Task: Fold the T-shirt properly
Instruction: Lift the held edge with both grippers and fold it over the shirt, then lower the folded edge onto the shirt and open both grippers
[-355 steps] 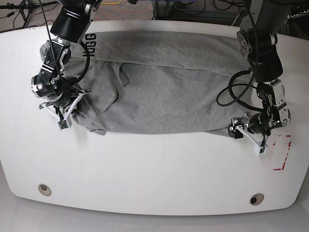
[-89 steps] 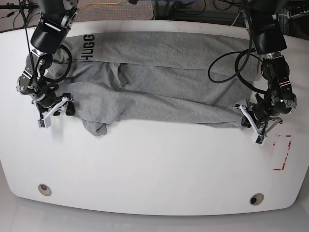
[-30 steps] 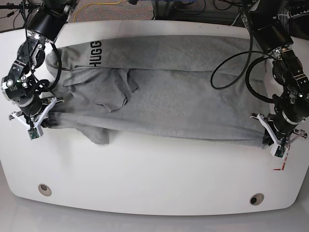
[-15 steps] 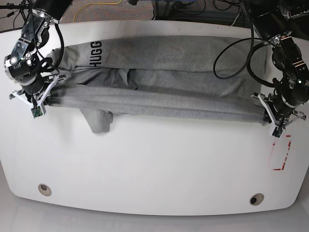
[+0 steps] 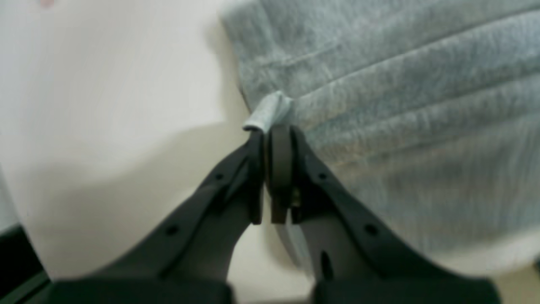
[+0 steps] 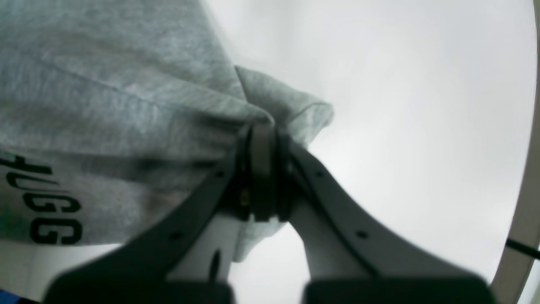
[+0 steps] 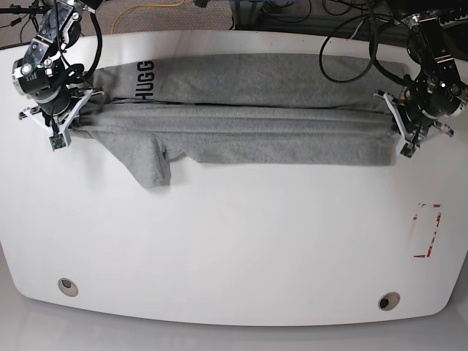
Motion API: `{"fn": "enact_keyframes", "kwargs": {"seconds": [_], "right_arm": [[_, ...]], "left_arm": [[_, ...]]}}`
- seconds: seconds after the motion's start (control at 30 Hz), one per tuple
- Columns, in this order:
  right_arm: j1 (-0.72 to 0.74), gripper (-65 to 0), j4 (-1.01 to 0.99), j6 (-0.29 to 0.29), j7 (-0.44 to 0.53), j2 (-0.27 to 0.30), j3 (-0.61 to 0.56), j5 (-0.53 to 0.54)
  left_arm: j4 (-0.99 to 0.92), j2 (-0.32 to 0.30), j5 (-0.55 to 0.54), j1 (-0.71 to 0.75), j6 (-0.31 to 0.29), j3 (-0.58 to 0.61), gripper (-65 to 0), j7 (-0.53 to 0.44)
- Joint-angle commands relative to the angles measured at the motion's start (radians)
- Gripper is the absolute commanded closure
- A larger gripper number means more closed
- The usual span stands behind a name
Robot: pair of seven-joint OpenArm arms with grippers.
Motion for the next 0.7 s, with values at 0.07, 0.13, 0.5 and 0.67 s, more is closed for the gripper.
{"fn": "enact_keyframes", "kwargs": {"seconds": [0.07,0.13,0.5,0.67], "right_arm": [[-0.013,0.0,0.018,-0.002,0.011,0.011,0.016,-0.005],[-0.03,0.0,0.018,-0.002,0.011,0.009,0.019,-0.007],[-0.067,0.0,0.018,-0.002,0.011,-0.028,0.02,-0.014],[-0.097,-4.1,0.02,-0.002,0.011,-0.032,0.014,-0.014]], "left_arm": [[0.018,-0.025,0.013,0.056,0.004,-0.009,0.0,-0.004],[0.018,-0.025,0.013,0.076,0.004,-0.009,0.0,-0.004],[0.011,-0.027,0.018,0.106,0.004,-0.009,0.0,-0.005],[0.011,-0.027,0.019,0.108,0.004,-0.008,-6.4,-0.004]]}}
